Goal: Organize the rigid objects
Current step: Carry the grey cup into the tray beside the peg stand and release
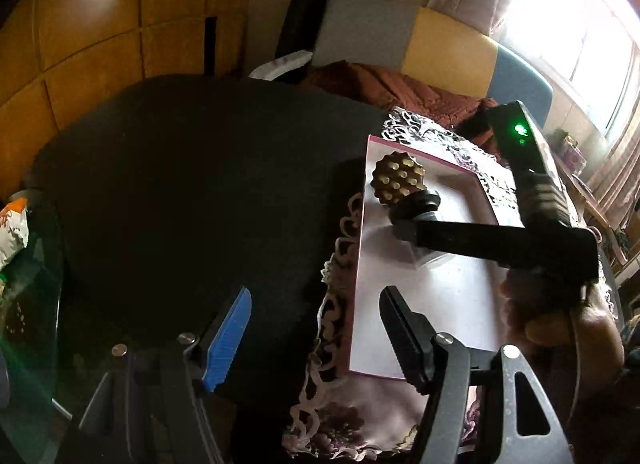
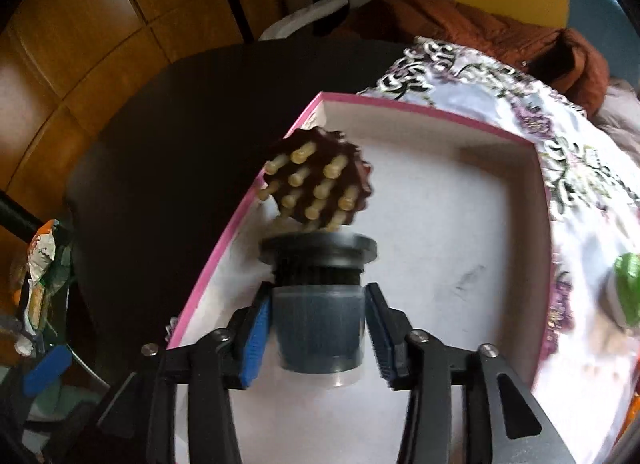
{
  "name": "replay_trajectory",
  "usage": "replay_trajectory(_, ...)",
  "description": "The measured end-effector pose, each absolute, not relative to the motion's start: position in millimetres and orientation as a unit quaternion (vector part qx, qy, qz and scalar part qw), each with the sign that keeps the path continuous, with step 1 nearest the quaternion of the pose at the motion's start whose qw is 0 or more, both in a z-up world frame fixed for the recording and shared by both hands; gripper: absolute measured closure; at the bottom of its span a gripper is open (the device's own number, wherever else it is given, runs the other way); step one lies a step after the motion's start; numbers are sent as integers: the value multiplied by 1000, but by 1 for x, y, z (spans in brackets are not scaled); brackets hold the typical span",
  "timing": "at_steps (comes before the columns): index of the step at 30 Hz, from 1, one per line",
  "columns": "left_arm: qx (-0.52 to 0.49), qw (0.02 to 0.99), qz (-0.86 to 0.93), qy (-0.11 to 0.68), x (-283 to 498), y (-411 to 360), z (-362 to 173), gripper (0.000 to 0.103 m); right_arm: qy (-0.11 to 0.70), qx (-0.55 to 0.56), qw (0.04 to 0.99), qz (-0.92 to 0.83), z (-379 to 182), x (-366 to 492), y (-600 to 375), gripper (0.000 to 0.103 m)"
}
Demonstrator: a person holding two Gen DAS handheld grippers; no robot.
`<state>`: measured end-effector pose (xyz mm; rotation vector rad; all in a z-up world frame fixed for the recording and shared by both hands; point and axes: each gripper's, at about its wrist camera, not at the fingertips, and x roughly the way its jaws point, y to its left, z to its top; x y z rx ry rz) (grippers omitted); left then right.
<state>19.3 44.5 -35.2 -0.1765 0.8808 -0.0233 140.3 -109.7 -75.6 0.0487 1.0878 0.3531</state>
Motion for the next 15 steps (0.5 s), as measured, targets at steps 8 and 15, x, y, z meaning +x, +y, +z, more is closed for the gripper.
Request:
replay_trajectory(8,-85,900,-8,428,21,44,-37,35,495,28,849,185,-64,131,-106,14)
replay_trajectory(15,-74,904,-10,421,17,36,-32,35,463,26,866,185,-44,114,-123,9)
